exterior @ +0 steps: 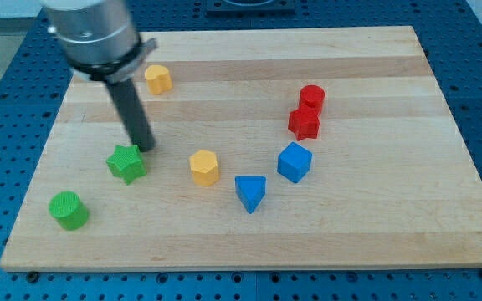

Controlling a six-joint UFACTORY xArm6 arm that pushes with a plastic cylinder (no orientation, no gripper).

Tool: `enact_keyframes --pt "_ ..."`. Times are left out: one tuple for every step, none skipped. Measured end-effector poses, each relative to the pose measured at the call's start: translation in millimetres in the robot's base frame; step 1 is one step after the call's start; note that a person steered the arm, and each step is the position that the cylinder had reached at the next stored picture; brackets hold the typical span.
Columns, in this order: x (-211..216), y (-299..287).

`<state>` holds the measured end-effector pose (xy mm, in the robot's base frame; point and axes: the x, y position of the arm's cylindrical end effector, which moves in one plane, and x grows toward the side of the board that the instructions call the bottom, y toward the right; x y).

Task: Drag the blue cube to the center left side of the board

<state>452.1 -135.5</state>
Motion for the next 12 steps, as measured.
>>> enact_keyframes --pt "0 21" --pt "-1 86" --pt "-2 186" --pt "3 275" --pt "54 258" --pt "66 170" --pt "21 155" --pt "15 183" --pt "-2 204" --pt "-20 193" --pt "-23 110" --pt "-51 112"
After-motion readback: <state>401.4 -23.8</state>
